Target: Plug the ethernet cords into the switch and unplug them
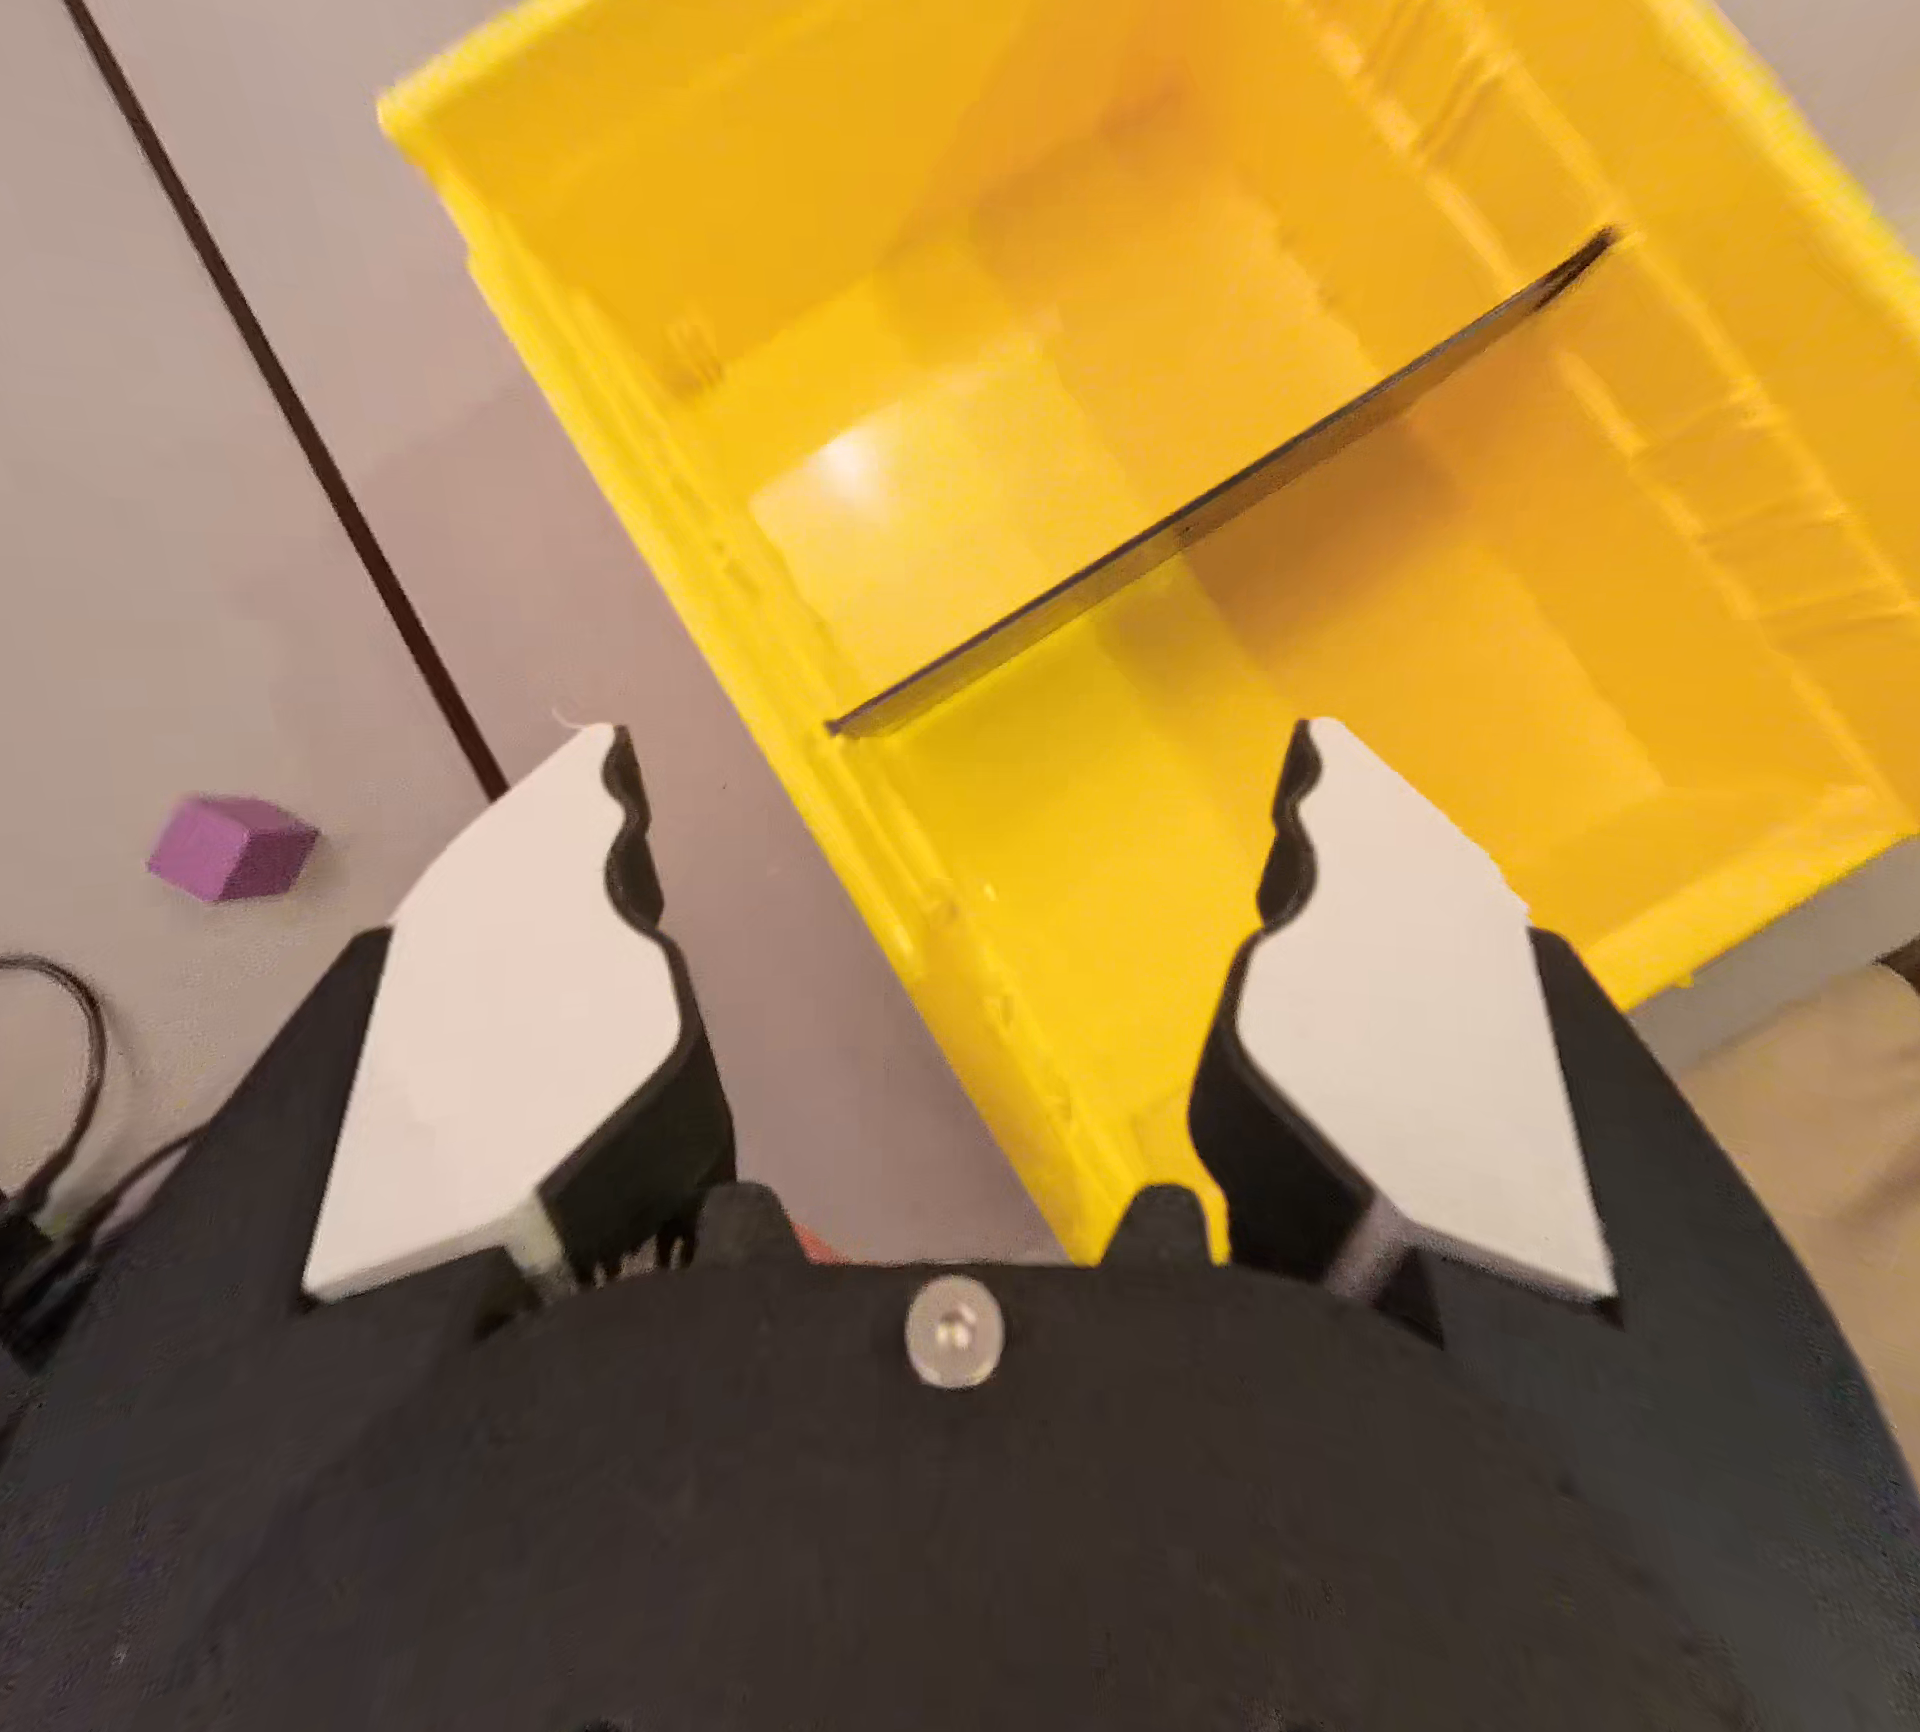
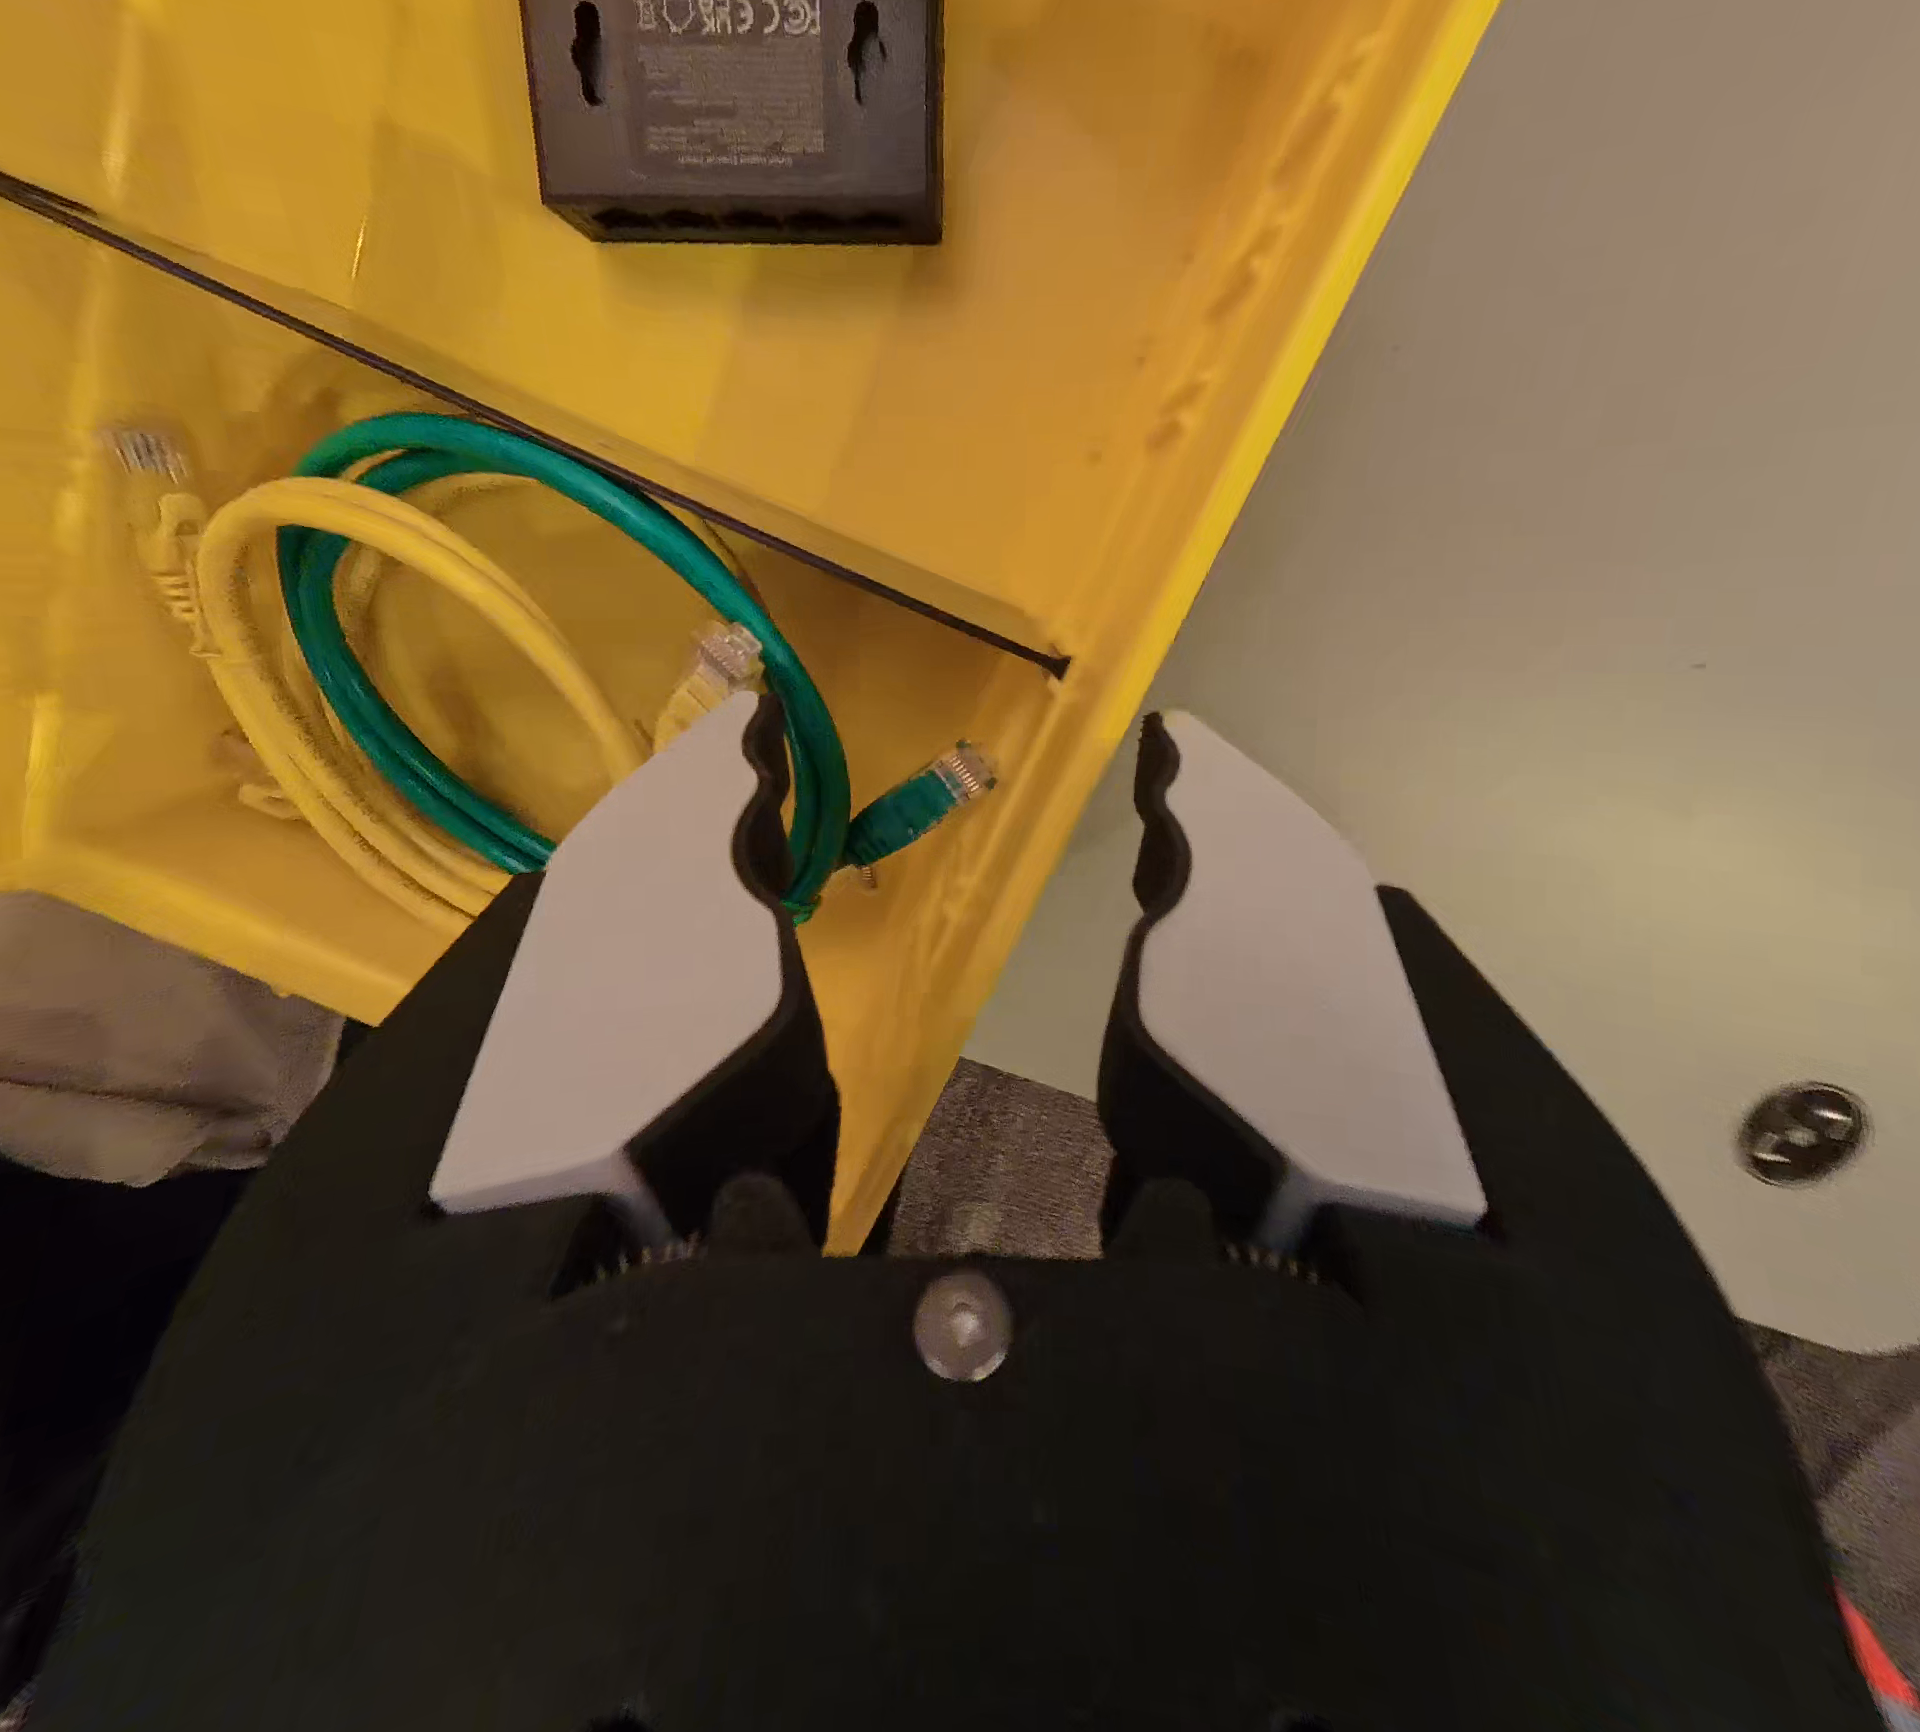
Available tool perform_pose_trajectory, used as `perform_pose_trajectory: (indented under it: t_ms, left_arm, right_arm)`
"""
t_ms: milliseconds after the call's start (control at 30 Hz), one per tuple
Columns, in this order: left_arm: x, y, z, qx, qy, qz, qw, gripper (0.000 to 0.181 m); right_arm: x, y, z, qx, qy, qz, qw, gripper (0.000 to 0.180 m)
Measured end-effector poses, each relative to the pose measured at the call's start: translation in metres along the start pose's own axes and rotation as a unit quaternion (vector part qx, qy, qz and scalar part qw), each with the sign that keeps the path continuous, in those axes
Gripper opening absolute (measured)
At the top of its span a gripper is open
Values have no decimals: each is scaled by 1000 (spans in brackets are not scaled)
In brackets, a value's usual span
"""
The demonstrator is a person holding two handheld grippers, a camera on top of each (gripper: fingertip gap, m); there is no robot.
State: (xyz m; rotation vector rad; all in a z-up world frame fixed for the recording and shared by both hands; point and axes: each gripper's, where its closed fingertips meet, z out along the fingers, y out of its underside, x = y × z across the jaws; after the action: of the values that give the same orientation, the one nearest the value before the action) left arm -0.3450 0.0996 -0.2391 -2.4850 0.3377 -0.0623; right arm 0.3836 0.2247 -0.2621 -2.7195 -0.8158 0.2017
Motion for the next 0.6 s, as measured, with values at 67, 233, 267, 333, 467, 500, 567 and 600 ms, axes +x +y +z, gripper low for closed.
perform_pose_trajectory:
  t_ms: [67, 233, 267, 333, 467, 500, 567, 600]
  left_arm:
    - [-8, 14, 13, -26, -4, -16, 1000, 107]
    - [-1, 50, 41, -115, 52, -62, 990, 49]
    - [0, 55, 42, -132, 62, -65, 987, 34]
    - [-4, 55, 43, -134, 57, -66, 987, 28]
    - [-14, 55, 44, -114, 43, -46, 991, 9]
    - [-14, 55, 44, -114, 39, -45, 992, 8]
    - [-14, 53, 43, -104, 41, -50, 992, 8]
    - [-15, 52, 42, -98, 41, -53, 993, 8]
  right_arm:
    - [-5, 4, 8, 2, -29, 8, 1000, 55]
    - [-8, 0, 11, 24, -53, 23, 998, 47]
    - [-8, -2, 12, 28, -54, 21, 998, 46]
    - [-13, -8, 14, 44, -75, 29, 996, 43]
    - [-27, -23, 22, 80, -114, 39, 990, 39]
    - [-31, -27, 24, 84, -121, 43, 988, 37]
    - [-43, -36, 28, 95, -137, 44, 985, 35]
    - [-50, -42, 30, 103, -148, 48, 982, 35]
